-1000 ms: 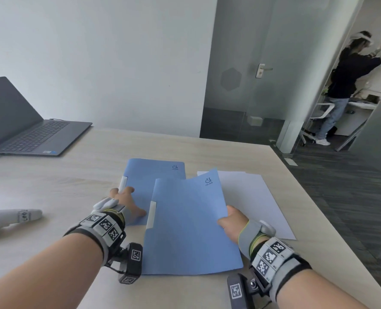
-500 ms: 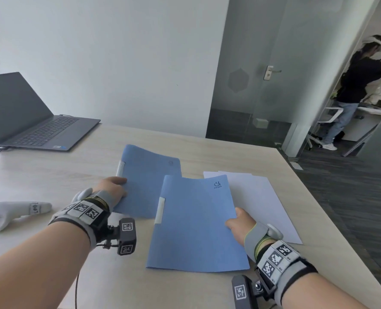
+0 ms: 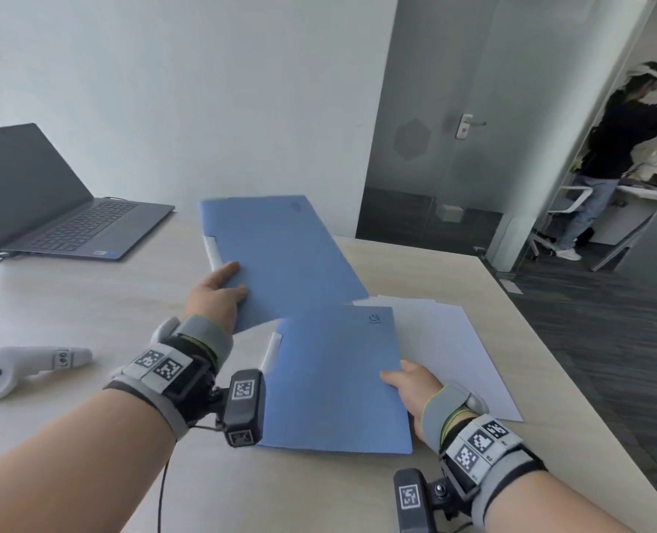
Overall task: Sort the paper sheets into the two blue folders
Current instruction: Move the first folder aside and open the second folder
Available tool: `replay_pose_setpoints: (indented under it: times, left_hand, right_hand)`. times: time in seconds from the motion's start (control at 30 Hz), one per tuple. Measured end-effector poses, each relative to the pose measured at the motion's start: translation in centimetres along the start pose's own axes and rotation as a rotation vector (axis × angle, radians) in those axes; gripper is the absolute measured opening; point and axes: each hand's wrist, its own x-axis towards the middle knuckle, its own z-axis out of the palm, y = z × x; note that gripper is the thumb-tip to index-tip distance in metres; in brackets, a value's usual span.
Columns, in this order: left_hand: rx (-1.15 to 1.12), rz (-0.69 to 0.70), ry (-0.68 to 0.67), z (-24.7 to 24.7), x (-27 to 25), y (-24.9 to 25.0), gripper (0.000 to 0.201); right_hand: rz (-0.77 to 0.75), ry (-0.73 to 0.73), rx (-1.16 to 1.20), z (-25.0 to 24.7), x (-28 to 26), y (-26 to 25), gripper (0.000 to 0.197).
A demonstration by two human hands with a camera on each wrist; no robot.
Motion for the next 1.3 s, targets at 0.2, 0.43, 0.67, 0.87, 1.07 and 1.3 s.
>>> replay_pose_setpoints:
  times: [0.2, 0.43, 0.67, 0.87, 1.07, 1.3]
  left_hand:
    - [-0.080, -0.235, -0.229, 2.8, -4.3, -4.3, 0.051]
    - [0.060, -0.310, -0.337, 3.9, -5.7, -6.5, 0.058]
    - [0.908, -0.011, -0.496, 4.2, -6.8, -5.0, 0.080]
    - [1.138, 0.081, -0.777, 4.4, -9.3, -5.5, 0.141]
    - [1.100, 0.142, -0.657, 3.2, -8.4, -5.8, 0.099]
    - [0.329, -0.179, -0.275, 1.1, -6.2, -7.0, 0.041]
  right_hand:
    - [0.077, 0.039, -0.008, -1.3, -0.5, -0.5, 0.037]
    - [0.147, -0.064, 0.530, -4.8, -2.0, -1.4, 0.065]
    - [0.073, -0.006, 0.353, -5.3, -1.6, 0.1, 0.007]
    - [-0.009, -0.004, 0.344, -4.0, -1.8, 0.2, 0.015]
    - [-0.023, 0.132, 0.339, -3.9, -0.8, -0.1, 0.036]
    - [-0.035, 0.187, 0.227, -3.8, 0.2, 0.5, 0.028]
